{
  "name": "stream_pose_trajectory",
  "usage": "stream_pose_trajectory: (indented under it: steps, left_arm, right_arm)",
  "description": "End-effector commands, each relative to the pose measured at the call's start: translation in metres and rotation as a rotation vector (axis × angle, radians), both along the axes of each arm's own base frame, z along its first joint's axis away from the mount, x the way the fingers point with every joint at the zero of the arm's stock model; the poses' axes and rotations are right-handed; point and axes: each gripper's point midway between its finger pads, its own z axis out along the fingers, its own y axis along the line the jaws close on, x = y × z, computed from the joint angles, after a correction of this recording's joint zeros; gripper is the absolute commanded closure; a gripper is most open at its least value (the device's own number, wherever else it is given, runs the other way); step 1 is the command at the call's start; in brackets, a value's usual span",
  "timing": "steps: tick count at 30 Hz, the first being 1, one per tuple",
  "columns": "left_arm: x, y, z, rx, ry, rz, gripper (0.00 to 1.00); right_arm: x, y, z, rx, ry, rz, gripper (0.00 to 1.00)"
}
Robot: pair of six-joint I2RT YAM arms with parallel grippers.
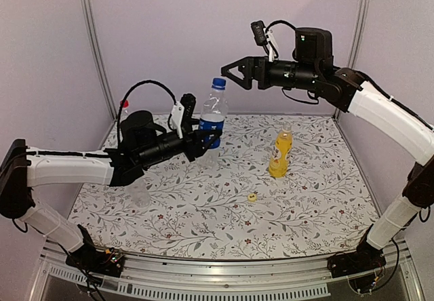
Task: Unscrew the bottle caps
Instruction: Unscrew the bottle cap from the plastic bottle.
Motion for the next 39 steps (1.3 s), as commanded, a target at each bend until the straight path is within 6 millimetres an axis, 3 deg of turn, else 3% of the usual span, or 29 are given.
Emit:
stream_pose_trajectory:
  steps: [1, 12, 22, 28, 39]
  left_arm:
    - [0.0, 0.004, 0.011, -0.014, -0.035, 0.037, 0.58]
    - [0.0, 0.003, 0.007, 0.0, -0.037, 0.043, 0.57]
    - [0.0, 0.002, 0.007, 0.007, -0.041, 0.043, 0.57]
    - [0.0, 0.002, 0.007, 0.009, -0.044, 0.043, 0.57]
    - [0.0, 0.002, 0.006, 0.013, -0.043, 0.047, 0.57]
  right_arm:
    - [0.009, 0.003, 0.01, 0.051, 0.034, -0.07, 0.13]
    - [-0.001, 0.027, -0.001, 0.043, 0.054, -0.008, 0.21]
    - [-0.005, 0.037, -0.006, 0.039, 0.066, 0.042, 0.42]
    - [-0.009, 0.04, -0.007, 0.038, 0.071, 0.066, 0.47]
    - [-0.014, 0.043, -0.008, 0.037, 0.074, 0.098, 0.67]
